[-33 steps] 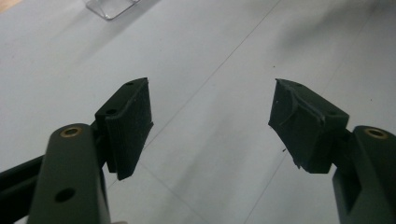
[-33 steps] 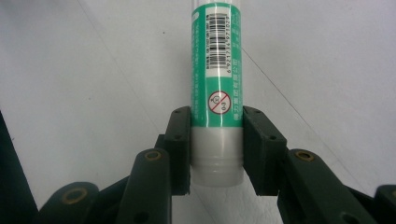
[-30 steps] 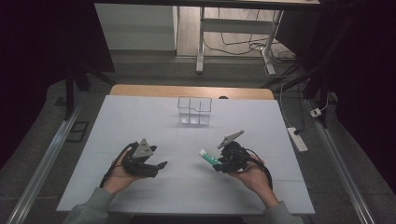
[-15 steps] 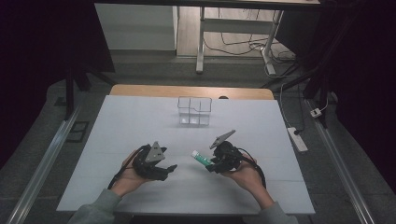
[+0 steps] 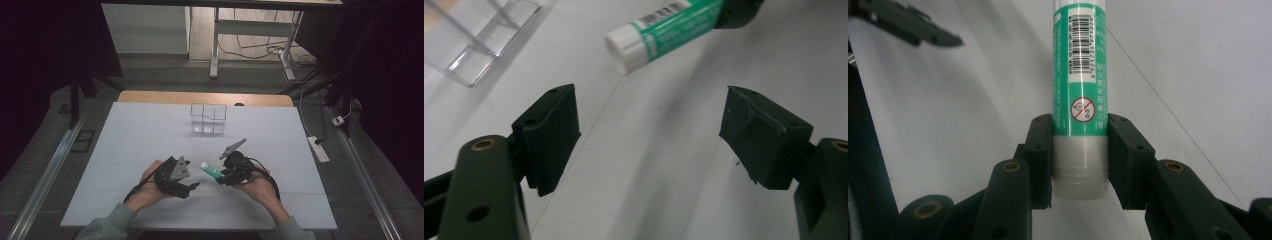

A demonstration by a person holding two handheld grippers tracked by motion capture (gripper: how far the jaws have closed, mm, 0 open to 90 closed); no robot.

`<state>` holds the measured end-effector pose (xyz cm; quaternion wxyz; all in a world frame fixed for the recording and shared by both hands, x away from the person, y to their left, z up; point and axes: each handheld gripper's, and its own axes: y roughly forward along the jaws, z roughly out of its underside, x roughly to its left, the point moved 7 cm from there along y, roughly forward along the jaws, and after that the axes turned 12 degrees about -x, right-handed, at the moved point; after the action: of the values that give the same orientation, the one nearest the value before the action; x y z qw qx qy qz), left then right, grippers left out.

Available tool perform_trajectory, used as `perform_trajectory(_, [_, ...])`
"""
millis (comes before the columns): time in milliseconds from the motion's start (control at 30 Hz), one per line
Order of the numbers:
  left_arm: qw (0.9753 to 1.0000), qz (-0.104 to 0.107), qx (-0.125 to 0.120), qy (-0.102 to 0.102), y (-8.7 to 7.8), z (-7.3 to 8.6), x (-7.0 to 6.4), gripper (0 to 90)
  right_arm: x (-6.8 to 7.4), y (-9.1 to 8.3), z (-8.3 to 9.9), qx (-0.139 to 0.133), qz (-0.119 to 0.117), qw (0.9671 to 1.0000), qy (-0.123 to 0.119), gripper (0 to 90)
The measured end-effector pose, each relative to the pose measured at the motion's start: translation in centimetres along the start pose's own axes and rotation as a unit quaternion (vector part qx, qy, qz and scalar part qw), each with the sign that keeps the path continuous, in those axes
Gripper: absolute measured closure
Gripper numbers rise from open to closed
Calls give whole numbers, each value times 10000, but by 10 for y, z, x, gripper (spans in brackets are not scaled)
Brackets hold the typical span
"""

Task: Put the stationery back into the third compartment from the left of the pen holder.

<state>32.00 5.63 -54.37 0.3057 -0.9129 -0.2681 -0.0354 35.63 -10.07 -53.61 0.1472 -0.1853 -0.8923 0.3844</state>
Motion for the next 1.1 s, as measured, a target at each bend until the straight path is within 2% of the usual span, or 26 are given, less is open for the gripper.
perform_trajectory(67, [9999,15,35,117,2,-1,-3,225,1,1,0,-2,-8,10000,0,650])
perform_trajectory(333, [9994,-8,85,323,10,-4,-8,224,3,5,0,79,-75,9999,-60,650])
perform_trajectory(767, [9964,-24,120,834,17,-11,-15,256,14,11,-1,251,-287,9990,-223,650])
perform_trajectory(967, [9947,53,168,1011,21,-11,-18,307,18,12,-2,310,-428,9982,-272,650])
perform_trajectory(1100, [9915,119,181,1279,22,-11,-22,433,21,12,-3,307,-516,9978,-284,650])
